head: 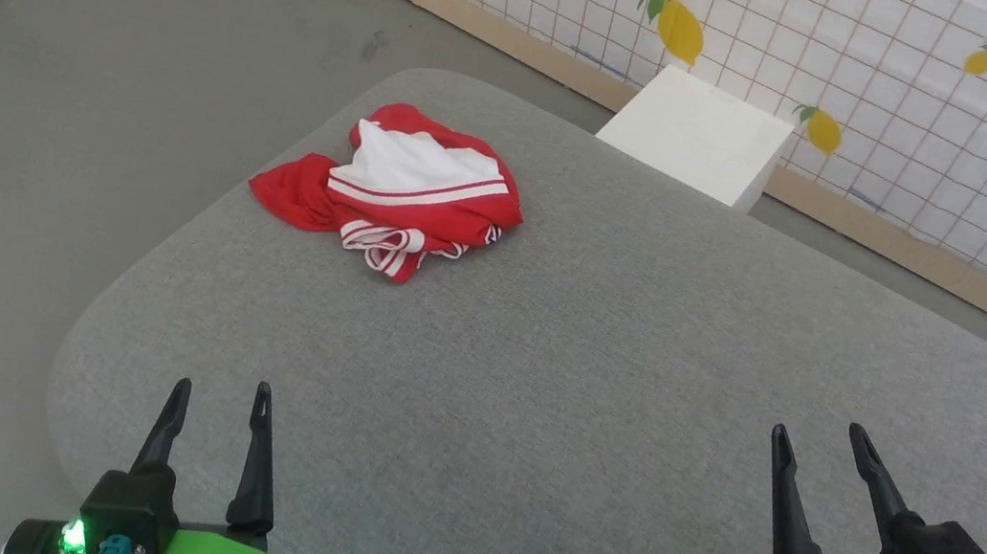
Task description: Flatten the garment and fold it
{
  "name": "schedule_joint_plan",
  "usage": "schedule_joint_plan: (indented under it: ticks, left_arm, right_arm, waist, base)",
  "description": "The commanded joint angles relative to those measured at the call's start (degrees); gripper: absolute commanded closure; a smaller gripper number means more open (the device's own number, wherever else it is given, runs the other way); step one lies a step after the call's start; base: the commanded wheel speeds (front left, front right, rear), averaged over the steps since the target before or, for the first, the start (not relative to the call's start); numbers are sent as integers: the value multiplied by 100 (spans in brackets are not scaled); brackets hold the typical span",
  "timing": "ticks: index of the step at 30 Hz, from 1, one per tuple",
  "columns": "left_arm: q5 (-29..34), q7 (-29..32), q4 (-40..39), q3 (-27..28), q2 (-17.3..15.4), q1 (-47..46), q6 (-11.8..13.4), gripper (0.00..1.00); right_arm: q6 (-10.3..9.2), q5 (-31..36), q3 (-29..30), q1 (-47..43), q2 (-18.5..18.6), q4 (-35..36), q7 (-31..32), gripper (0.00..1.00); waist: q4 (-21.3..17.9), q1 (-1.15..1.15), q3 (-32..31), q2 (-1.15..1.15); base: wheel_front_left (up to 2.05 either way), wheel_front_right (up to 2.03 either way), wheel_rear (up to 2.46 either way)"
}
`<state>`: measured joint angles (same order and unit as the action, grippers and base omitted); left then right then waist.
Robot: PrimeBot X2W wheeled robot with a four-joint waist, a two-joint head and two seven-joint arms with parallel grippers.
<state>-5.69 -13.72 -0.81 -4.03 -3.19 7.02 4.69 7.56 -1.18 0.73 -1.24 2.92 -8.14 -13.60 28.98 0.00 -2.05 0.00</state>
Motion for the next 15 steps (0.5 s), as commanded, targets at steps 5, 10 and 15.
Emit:
schedule_joint_plan:
  ticks: [5,10,15]
  left_arm:
    - [-107,-123,-30,-53,31,78,88,0]
    - [-147,-128,-55,-50,32,41,96,0]
    - [-151,-128,-57,-39,32,-130,56,0]
  right_arm:
    - [-8,-24,38,8,-4,-45,-135,0]
    - [-8,-11,57,14,-4,-51,-140,0]
    - [-8,14,28,47,-4,-32,-140,0]
  waist:
    - [186,0,53,0]
    - [197,0,60,0]
    - [157,0,87,0]
  base:
    - [0,0,0]
    - [0,0,0]
    - [0,0,0]
